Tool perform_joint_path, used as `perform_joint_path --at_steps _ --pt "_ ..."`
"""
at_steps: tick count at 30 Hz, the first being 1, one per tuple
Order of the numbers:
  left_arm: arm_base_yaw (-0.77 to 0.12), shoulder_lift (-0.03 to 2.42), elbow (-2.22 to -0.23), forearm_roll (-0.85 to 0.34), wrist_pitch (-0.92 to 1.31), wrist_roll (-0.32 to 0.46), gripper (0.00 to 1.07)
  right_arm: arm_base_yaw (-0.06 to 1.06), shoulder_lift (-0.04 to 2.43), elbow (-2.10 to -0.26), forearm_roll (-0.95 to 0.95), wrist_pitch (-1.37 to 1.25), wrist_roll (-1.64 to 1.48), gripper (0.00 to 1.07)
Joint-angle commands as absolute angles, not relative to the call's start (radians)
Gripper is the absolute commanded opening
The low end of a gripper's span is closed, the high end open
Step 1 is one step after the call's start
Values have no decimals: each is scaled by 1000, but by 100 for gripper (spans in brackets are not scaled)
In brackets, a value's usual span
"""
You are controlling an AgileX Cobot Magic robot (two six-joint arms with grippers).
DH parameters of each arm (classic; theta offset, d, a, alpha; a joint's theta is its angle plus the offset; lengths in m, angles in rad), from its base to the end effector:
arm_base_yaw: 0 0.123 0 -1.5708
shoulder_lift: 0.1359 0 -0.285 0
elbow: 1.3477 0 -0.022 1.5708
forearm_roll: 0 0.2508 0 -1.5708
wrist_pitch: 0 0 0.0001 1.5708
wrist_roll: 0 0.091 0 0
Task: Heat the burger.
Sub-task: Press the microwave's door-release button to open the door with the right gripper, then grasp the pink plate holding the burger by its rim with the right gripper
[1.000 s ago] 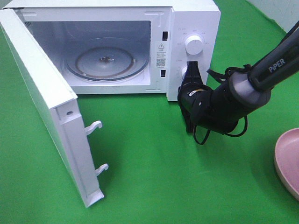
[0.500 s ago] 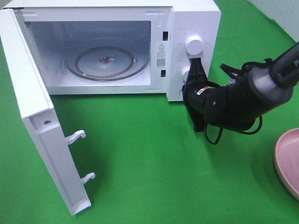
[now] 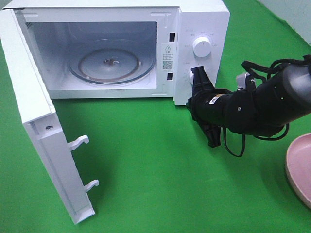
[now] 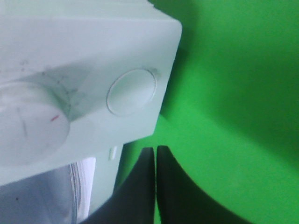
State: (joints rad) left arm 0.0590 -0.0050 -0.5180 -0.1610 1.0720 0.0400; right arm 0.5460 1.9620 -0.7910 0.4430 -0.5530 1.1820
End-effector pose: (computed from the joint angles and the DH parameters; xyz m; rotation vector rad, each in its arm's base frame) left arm -0.0080 -0.0133 0.2822 -0.0085 2.0246 -0.1296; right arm 0.3136 0.1666 0.1097 1.2437 1.9329 0.9563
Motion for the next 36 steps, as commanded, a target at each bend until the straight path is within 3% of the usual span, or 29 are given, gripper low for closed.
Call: perform_joint_path --at_steps 1,24,32,36 --pt "56 -21 -514 -162 1064 41 100 541 1909 -776 365 -492 1146 0" --pt "56 -21 -514 -162 1064 41 100 538 1706 -767 328 -14 450 5" --pt "56 -21 -514 -162 1064 41 100 538 1643 -767 197 181 336 8" --pt "56 -21 -514 -162 1064 41 100 538 1591 -767 34 353 336 9"
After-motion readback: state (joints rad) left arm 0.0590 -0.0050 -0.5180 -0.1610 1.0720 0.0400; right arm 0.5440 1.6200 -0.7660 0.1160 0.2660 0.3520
